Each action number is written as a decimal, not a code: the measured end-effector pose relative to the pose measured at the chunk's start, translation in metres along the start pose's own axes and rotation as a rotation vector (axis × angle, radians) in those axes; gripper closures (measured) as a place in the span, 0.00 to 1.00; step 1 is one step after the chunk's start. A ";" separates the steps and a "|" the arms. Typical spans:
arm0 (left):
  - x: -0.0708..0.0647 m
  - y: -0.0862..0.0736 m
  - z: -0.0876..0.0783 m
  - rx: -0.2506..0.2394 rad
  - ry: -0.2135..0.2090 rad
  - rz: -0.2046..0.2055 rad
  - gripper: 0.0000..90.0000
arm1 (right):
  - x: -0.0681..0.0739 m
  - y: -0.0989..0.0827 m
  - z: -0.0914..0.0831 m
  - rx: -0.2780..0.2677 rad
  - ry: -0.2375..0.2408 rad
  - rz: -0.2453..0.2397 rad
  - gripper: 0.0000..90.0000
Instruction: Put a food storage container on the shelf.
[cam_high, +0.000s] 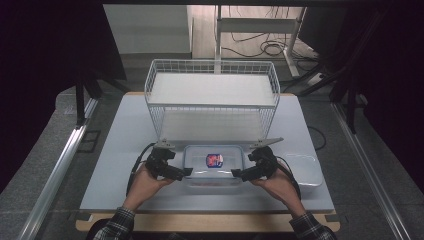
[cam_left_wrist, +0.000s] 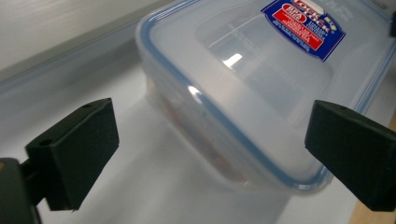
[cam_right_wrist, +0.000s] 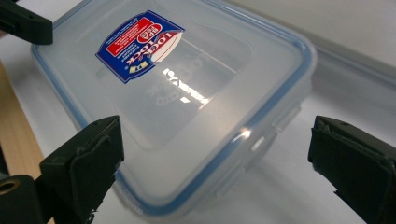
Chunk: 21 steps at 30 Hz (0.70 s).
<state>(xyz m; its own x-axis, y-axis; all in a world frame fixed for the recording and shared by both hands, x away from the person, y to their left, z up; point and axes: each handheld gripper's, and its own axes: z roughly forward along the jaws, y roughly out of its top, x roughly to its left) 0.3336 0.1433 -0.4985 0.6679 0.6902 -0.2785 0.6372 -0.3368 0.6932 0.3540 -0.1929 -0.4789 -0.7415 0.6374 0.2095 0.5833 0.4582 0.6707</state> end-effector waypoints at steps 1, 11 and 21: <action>0.002 0.002 0.003 0.004 -0.021 -0.006 0.02 | -0.002 0.001 0.003 0.013 0.007 0.014 0.03; 0.008 0.007 0.022 0.038 -0.170 -0.070 0.00 | -0.013 0.003 0.021 0.050 0.149 0.139 0.01; 0.005 0.000 0.018 0.071 -0.208 -0.111 0.02 | -0.017 -0.001 0.015 0.080 0.192 0.209 0.11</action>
<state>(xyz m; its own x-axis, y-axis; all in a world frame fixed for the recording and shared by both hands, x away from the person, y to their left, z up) 0.3438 0.1353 -0.5121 0.6523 0.5816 -0.4861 0.7316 -0.3152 0.6045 0.3711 -0.1953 -0.4936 -0.6469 0.5978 0.4734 0.7489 0.3814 0.5419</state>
